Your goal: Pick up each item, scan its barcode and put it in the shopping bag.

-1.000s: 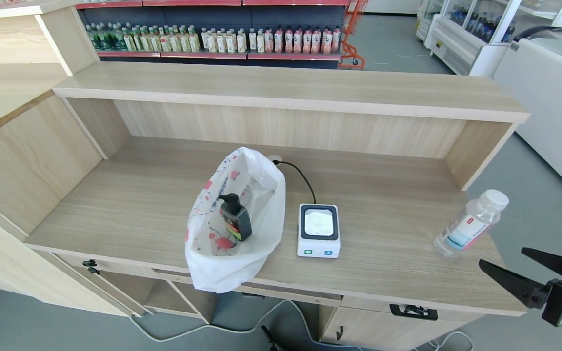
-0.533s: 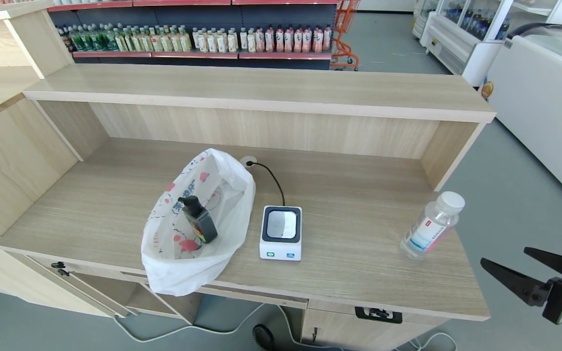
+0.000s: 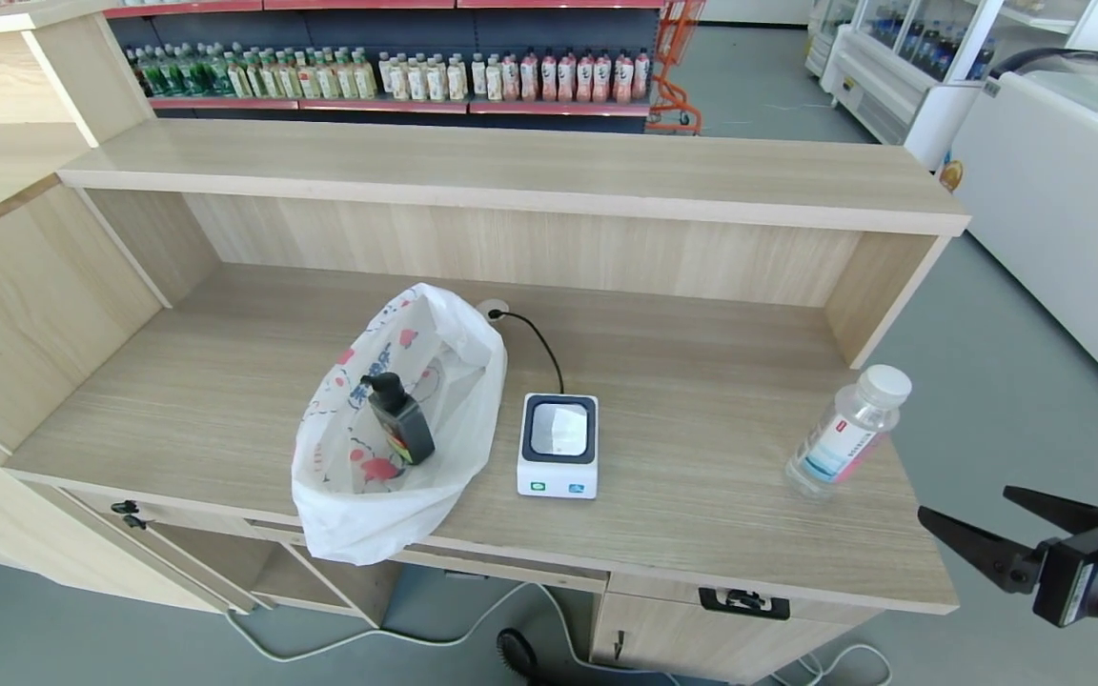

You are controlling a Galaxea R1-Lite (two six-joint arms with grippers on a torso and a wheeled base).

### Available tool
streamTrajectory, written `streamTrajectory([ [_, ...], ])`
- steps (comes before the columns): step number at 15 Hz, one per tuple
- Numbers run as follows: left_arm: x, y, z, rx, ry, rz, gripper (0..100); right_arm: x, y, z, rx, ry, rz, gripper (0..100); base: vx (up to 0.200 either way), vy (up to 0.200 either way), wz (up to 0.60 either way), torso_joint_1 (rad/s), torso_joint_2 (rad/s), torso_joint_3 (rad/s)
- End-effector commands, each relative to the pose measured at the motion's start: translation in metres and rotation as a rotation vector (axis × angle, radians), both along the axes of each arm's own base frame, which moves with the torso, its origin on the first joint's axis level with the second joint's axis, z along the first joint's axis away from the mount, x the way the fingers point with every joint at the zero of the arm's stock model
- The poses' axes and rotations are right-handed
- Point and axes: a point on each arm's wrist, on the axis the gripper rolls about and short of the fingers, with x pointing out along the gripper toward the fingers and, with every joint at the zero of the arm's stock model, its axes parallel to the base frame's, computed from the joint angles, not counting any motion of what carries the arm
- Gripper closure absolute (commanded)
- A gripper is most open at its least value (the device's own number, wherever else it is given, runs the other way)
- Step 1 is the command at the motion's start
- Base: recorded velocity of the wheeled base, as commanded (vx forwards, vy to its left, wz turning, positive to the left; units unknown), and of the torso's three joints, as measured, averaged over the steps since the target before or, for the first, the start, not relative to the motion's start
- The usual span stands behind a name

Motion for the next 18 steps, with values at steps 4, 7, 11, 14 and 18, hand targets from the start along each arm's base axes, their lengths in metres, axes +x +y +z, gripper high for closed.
streamTrajectory([
  [4,0.0,0.0,0.0,-0.001,0.0,0.0,0,0.003,-0.001,-0.005,-0.007,0.035,-0.042,0,0.0,0.0,0.0,0.0,0.0,0.0],
  [7,0.0,0.0,0.0,0.0,0.0,0.0,0,0.005,-0.002,-0.004,-0.007,0.032,-0.053,0,0.0,0.0,0.0,0.0,0.0,0.0],
  [11,0.0,0.0,0.0,0.0,0.0,0.0,0,0.006,-0.004,-0.009,-0.024,0.054,-0.097,0,0.0,0.0,0.0,0.0,0.0,0.0],
  [14,0.0,0.0,0.0,0.0,0.0,0.0,0,0.012,-0.004,-0.011,-0.03,0.07,-0.095,0,0.0,0.0,0.0,0.0,0.0,0.0],
  [18,0.0,0.0,0.0,0.0,0.0,0.0,0,0.026,-0.026,-0.017,-0.172,0.061,-0.176,0,0.0,0.0,0.0,0.0,0.0,0.0],
])
